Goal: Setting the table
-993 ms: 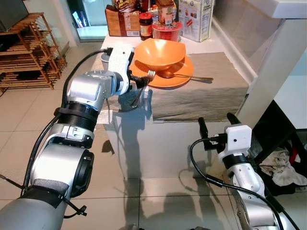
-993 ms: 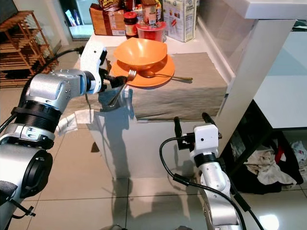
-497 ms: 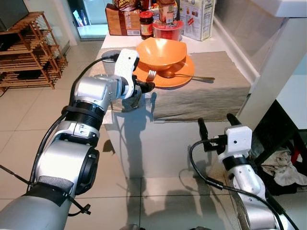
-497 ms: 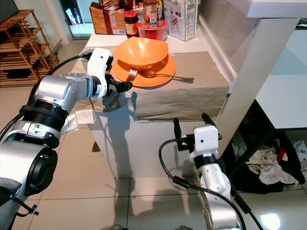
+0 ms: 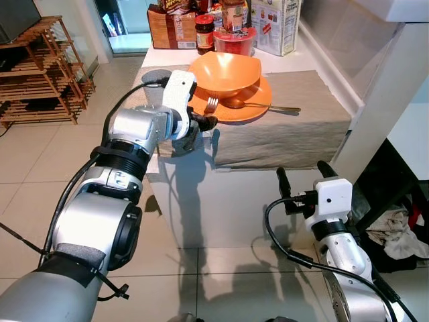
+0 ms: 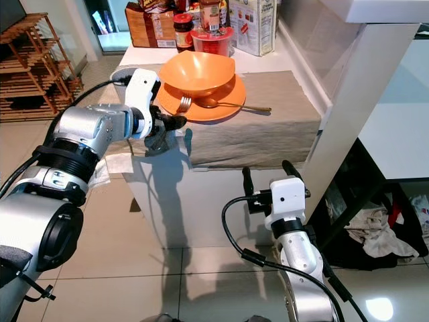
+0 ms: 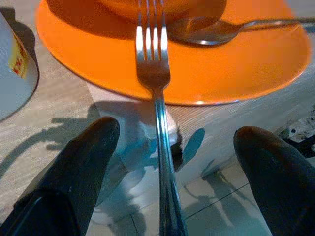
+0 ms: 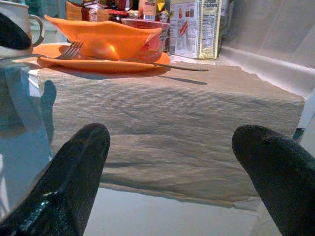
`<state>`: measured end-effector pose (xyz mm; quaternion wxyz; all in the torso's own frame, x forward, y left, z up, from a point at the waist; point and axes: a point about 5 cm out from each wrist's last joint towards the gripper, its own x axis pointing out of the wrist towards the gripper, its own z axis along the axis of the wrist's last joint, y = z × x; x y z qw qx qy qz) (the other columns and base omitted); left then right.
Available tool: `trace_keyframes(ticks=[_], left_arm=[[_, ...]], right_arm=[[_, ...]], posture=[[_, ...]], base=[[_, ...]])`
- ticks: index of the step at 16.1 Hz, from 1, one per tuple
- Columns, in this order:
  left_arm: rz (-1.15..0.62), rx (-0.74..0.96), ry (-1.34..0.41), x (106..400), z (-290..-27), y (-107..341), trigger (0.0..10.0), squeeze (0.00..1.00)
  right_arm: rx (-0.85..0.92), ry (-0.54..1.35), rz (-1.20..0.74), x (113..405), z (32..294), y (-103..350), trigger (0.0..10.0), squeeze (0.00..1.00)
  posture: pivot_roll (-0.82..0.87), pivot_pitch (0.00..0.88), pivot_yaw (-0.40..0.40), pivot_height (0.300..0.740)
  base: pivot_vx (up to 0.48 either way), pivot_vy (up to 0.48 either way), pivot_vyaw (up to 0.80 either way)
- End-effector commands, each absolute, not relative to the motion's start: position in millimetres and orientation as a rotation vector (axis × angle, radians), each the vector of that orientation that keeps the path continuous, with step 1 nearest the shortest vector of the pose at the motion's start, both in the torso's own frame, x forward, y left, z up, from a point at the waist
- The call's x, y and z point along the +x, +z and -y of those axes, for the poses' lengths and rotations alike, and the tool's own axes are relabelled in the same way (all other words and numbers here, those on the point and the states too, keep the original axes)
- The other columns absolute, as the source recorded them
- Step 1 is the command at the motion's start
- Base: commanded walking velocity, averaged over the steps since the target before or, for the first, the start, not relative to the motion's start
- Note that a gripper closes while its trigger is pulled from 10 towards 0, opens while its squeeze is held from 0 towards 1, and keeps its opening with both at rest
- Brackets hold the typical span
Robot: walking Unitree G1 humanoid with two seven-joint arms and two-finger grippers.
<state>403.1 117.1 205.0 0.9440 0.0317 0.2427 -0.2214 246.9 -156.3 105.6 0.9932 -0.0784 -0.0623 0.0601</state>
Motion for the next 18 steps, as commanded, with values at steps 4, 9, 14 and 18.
trace_keyframes(ticks=[4,9,14,18], left_arm=[[-0.495,0.088,-0.433,404.8,-119.6,205.3,10.0,0.00],[-0.510,0.095,-0.427,404.6,-119.6,197.5,10.0,0.00],[-0.525,0.089,-0.423,404.0,-119.4,191.1,10.0,0.00],[-0.526,0.091,-0.419,403.8,-119.3,189.8,10.0,0.00]], right_arm=[[-0.165,0.120,0.116,243.7,155.8,106.6,10.0,0.00],[-0.166,0.123,0.107,242.6,154.9,106.2,10.0,0.00],[-0.167,0.126,0.104,240.7,154.3,106.3,10.0,0.00],[-0.169,0.128,0.103,239.0,154.8,106.6,10.0,0.00]], posture=[[-0.10,0.032,0.114,0.731],[-0.11,0.040,0.115,0.731],[-0.11,0.047,0.116,0.731],[-0.11,0.049,0.114,0.731]], base=[[0.000,0.000,0.00],[0.000,0.000,0.00],[0.000,0.000,0.00],[0.000,0.000,0.00]])
